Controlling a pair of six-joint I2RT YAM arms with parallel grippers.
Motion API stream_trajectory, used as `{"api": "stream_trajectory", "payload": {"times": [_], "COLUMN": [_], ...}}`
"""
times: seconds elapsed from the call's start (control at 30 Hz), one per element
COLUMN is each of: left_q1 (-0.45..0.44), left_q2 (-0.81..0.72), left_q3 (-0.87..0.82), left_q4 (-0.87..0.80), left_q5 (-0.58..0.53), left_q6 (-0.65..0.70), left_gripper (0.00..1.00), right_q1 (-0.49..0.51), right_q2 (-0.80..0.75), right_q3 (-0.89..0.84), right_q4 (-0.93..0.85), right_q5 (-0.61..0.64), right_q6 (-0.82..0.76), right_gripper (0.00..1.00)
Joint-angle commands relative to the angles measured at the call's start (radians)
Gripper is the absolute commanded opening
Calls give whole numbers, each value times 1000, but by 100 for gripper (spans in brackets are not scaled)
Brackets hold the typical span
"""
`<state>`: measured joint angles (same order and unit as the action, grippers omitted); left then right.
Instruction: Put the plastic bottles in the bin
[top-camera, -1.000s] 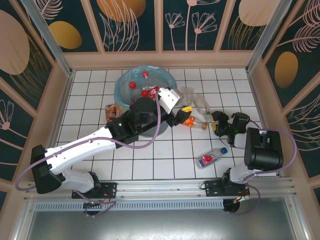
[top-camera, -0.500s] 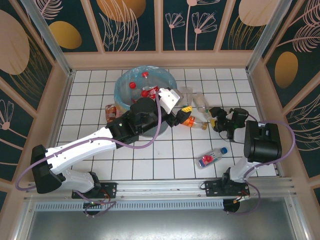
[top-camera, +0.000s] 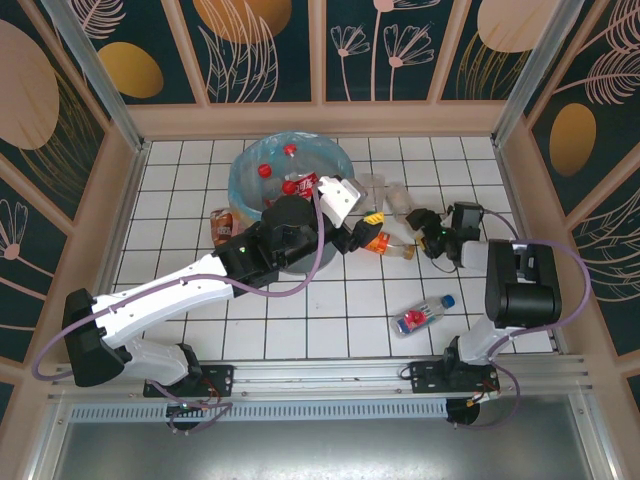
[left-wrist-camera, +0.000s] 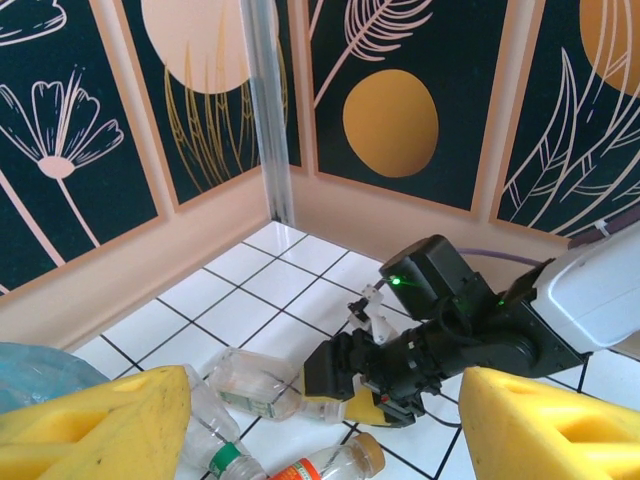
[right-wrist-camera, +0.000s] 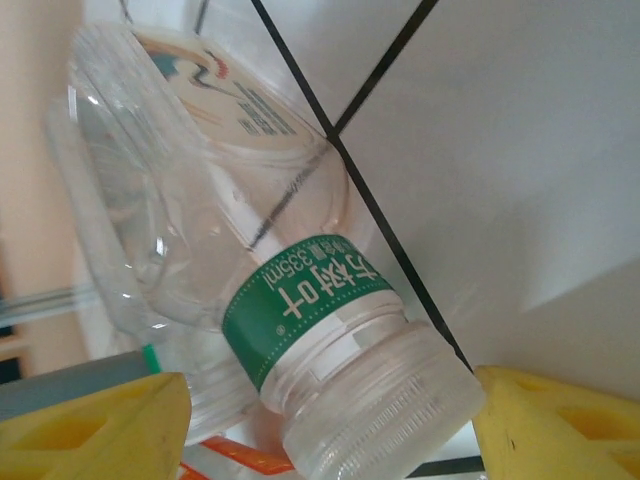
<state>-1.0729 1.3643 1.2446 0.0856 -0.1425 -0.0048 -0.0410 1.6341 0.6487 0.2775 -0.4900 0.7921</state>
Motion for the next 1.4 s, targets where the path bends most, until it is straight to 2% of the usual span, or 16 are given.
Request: {"api": "stream_trajectory", "payload": {"times": [0.0,0.1,0.23,0.4,0.73,1.2,1.37], "left_q1": [-5,-4,-5,-5,-5,-5,-4], "left_q2": [-4,-10,-24,-34,-46,-53,-52], "left_q3": [-13,-14,-16,-24,-37,-62,-59], "left_q4": [18,19,20,19,8,10,0], "left_q5": [-16,-21,-30,-48,-51,-66,-67], "left_q6": [-13,-12,-5,9,8,-1,-4], "left_gripper": [71,71,71,72,72,72,73], "right_q1": [27,60,81,103,136,147,154], "right_q2": [8,9,28,94,160,259,272], "right_q3": [75,141,204,283,377,531,542], "right_q4": [-234,-335,-406,-432,-490,-586,-569], "right_q5": [242,348,428,362,348,556,468], "right_q6": [-174,-248,-315,-421,-569,-753,-819], "right_gripper": [76,80,82,81,80,81,76]}}
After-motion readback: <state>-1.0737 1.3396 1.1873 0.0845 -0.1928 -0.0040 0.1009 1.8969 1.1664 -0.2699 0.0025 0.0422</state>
